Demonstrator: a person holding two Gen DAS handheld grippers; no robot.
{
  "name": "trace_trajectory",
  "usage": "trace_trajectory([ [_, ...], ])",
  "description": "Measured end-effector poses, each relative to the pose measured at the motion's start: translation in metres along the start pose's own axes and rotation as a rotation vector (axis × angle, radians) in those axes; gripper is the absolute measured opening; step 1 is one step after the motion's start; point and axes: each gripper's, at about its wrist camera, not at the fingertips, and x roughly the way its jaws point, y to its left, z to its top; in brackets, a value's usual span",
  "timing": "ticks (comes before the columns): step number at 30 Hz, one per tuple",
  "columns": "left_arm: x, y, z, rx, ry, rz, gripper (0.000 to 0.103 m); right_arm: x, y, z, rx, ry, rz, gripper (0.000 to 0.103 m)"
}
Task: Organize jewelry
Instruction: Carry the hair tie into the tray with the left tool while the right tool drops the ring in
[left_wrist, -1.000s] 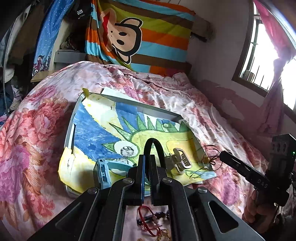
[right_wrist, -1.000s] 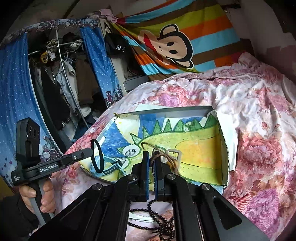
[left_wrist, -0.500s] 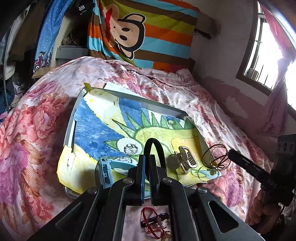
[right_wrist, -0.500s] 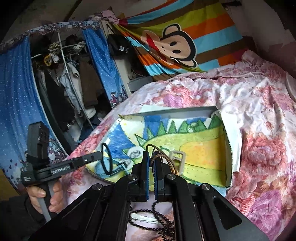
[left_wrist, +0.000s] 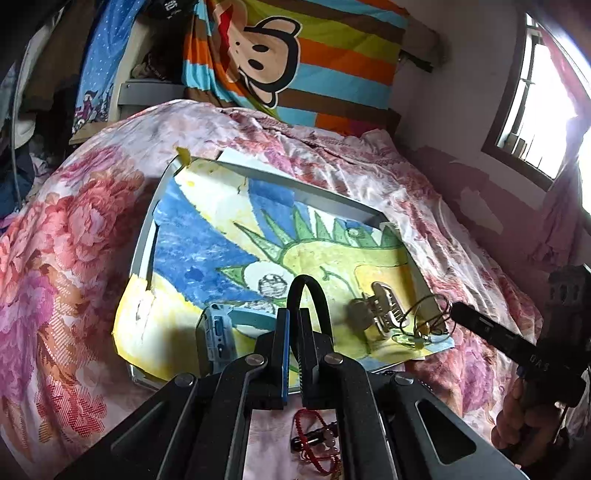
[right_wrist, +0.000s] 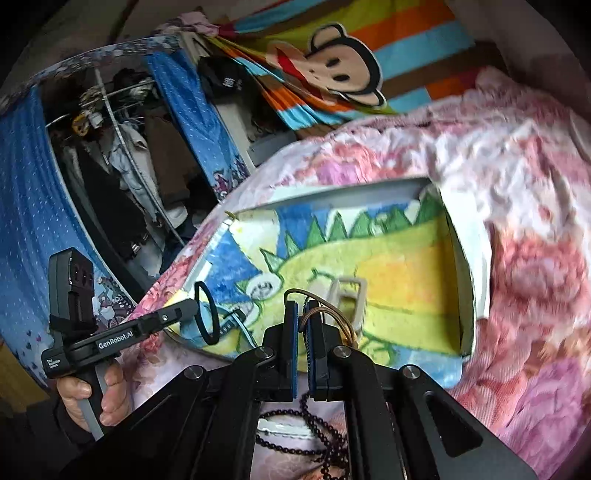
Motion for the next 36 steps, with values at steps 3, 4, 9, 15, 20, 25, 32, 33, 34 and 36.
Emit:
trace_trajectory([
  [3,0.003,0.005,0.000,-0.017,0.012,0.007,0.004,0.005,-0.006,-0.005,0.041,0.026,0.014,0.005],
  [4,0.004,0.007,0.000,-0.024,0.017,0.008,0.004,0.007,-0.007,-0.007,0.047,0.033,0.015,0.005],
  [9,0.008,0.012,0.000,-0.045,0.033,0.013,0.004,0.007,-0.004,-0.012,0.059,0.059,0.057,0.005],
  [15,0.008,0.011,0.000,-0.036,0.035,0.014,0.004,-0.003,0.016,-0.007,0.001,0.030,0.098,0.005],
  [20,0.010,0.009,-0.001,-0.028,0.041,0.016,0.004,-0.009,0.022,-0.003,-0.012,0.019,0.118,0.005],
  [25,0.013,0.010,-0.002,-0.028,0.052,0.019,0.004,0.000,0.009,-0.006,0.025,0.032,0.055,0.005],
  [32,0.016,0.011,-0.004,-0.032,0.067,0.021,0.004,0.008,-0.016,-0.010,0.138,0.056,0.013,0.051],
  [33,0.016,0.011,-0.004,-0.034,0.068,0.022,0.004,0.009,-0.016,-0.010,0.136,0.061,0.006,0.051],
  [34,0.016,0.012,-0.004,-0.037,0.070,0.022,0.004,0.009,-0.016,-0.010,0.134,0.063,-0.002,0.051],
  [36,0.016,0.013,-0.004,-0.044,0.070,0.019,0.004,0.009,-0.017,-0.010,0.132,0.069,-0.019,0.056],
])
